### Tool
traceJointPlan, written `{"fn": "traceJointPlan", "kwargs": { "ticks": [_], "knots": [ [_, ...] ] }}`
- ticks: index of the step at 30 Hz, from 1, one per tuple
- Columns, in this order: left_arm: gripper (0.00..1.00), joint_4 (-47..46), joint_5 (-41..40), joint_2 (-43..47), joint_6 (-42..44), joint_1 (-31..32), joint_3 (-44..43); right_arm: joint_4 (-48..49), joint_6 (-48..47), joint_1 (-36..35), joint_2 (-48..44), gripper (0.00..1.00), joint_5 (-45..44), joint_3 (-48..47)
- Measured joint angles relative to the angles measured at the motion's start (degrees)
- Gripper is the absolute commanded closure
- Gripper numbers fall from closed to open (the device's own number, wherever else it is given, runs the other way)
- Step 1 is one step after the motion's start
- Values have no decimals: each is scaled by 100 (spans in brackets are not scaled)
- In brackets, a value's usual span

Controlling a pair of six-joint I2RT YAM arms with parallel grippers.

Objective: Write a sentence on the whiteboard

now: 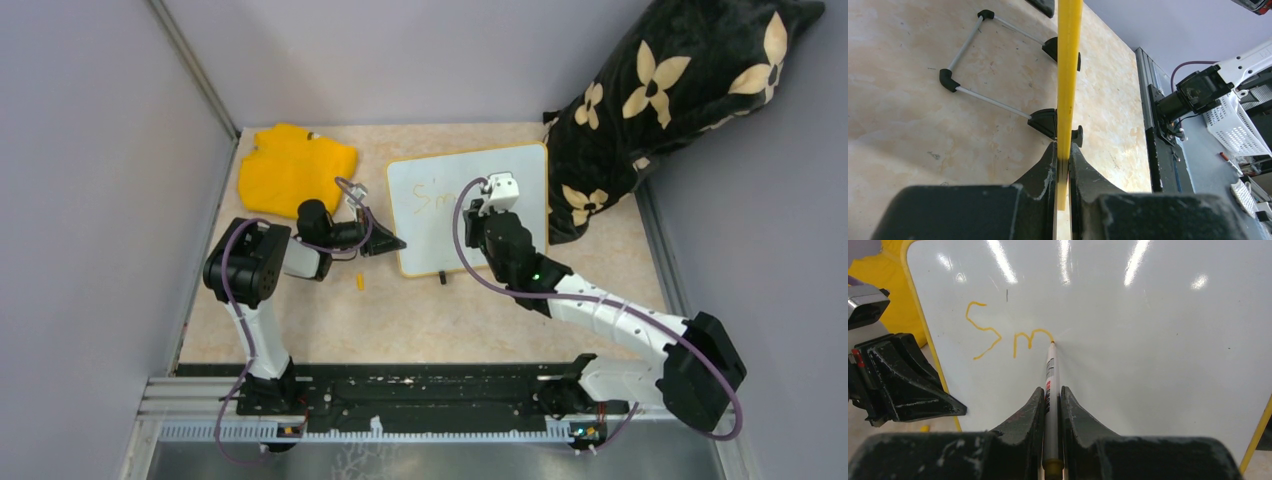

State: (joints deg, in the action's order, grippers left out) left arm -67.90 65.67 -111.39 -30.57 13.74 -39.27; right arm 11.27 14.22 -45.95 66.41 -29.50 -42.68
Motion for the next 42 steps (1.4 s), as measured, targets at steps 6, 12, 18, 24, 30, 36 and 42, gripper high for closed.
{"fn": "traceJointPlan", "kwargs": {
  "ticks": [6, 12, 18, 24, 30, 36, 42],
  "knots": [
    [100, 2, 0, 0, 0, 0, -2, -37, 57, 2, -72, 100, 39, 114],
    [100, 2, 4, 0, 0, 0, -2, -74, 85, 2, -122, 100, 59, 144],
    [100, 2, 26, 0, 0, 0, -2, -236, 76, 9, -229, 100, 46, 144],
    [100, 2, 33, 0, 0, 0, -2, -271, 0, 39, -337, 100, -22, 42],
    [100, 2, 37, 0, 2, 0, -2, -166, -57, 129, -328, 100, -33, -166],
    [100, 4, 37, 0, 20, 0, -2, 28, -55, 201, -157, 100, -13, -197],
    [100, 7, 37, 0, 26, 0, -2, 146, -52, 240, 9, 100, 26, -289]
  ]
}}
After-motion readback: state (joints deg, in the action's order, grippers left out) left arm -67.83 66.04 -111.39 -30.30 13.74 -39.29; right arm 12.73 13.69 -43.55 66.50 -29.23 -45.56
